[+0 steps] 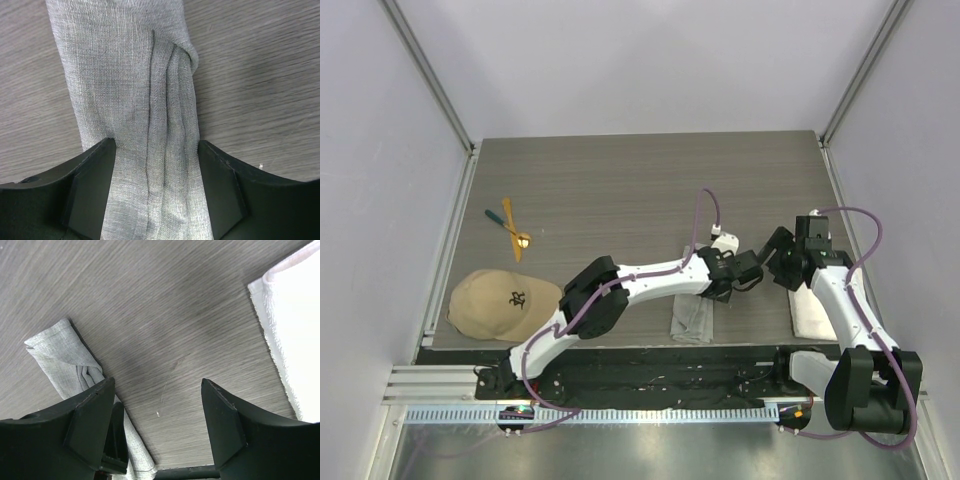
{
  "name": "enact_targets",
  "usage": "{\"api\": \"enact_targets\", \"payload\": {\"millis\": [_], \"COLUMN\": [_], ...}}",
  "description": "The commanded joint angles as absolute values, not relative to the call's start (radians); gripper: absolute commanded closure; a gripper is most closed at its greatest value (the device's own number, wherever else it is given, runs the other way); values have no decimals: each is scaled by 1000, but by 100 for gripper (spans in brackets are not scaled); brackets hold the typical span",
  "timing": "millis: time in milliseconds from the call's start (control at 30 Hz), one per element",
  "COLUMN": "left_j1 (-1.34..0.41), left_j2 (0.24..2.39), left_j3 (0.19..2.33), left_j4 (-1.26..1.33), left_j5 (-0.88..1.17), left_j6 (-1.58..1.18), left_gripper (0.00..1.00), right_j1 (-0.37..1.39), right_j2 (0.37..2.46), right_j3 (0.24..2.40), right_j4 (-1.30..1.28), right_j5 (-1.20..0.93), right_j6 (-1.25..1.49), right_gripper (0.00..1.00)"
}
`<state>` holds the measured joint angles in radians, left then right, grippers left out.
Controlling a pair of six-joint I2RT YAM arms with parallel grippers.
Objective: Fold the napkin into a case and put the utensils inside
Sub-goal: Turn over the smaller rectangle folded napkin at the center of the board.
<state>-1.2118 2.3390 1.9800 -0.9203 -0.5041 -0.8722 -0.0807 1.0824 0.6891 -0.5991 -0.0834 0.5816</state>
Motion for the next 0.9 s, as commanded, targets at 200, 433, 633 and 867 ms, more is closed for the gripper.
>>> {"api": "enact_targets", "payload": {"millis": [200,433,633,867], "left_j1": [-1244,-1250,-1276,-1285], "left_j2": [2378,2362,2329,2321], "left_j3": [2048,2059,2065,2068], "left_j4": [-982,-1002,-1017,-1019], "left_j5": [-548,-567,-603,-587], "left_j6": [-934,-937,-920,-923], "left_gripper": [39,39,42,42], "right_j1": [-86,-86,-84,-86], "right_j2": [1068,1068,1075,1081], "right_j3": [676,673,673,670], "right_j4": [-569,-568,-563,-561], "right_j5": [-86,-94,-101,-106], "right_j6": [578,575,571,565], "right_gripper": [26,26,26,26]}}
